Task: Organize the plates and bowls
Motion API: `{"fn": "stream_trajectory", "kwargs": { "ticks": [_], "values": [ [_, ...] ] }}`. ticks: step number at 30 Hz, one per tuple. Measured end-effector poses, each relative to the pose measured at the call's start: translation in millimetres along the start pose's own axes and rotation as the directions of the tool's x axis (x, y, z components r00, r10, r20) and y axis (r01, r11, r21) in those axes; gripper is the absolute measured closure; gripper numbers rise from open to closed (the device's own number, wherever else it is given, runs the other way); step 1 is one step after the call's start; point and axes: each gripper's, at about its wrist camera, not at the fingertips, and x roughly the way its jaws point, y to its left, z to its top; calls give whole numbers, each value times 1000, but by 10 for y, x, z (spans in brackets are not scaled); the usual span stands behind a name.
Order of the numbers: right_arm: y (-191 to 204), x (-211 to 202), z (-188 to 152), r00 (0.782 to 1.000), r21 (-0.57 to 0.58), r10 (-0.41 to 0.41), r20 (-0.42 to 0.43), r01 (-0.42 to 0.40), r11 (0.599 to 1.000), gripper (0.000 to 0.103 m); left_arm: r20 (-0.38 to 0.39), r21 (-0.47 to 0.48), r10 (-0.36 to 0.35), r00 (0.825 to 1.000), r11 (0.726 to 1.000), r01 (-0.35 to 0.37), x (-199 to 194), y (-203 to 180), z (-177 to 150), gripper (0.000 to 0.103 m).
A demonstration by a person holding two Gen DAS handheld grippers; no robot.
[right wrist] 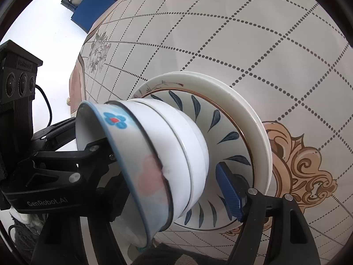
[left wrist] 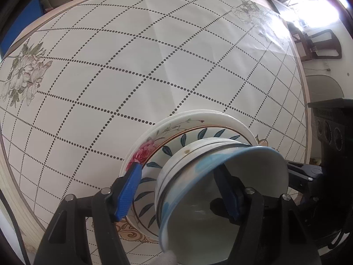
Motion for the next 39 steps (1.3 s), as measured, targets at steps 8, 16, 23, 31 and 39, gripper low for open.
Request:
{"fn": "stream_trajectory", "kwargs": {
  "ticks": [8, 16, 23, 31, 39],
  "values": [
    [191, -381, -207, 981, -36, -159, 113, 164, 986, 12, 150, -46, 125, 981, 992, -120, -412, 5, -302, 34],
    [580, -958, -729, 856, -27, -395, 333, 428, 904, 0, 329, -147, 258, 908, 964, -220, -999, -93, -852, 20],
    [804, -1311, -1380, 766, 6, -467, 441, 518, 855, 0, 420, -210, 334, 844, 940, -268, -1403, -348, -1400, 18],
    [1114, -1843, -2158, 684, 3, -457, 568, 554, 833, 0, 501, -243, 331, 800, 941, -237, -1813, -705, -2008, 18],
    [1322, -2366, -3027, 611, -30, -402, 682, 573, 819, 0, 603, -272, 346, 719, 936, -222, -2236, -1236, -2742, 18]
  ]
}}
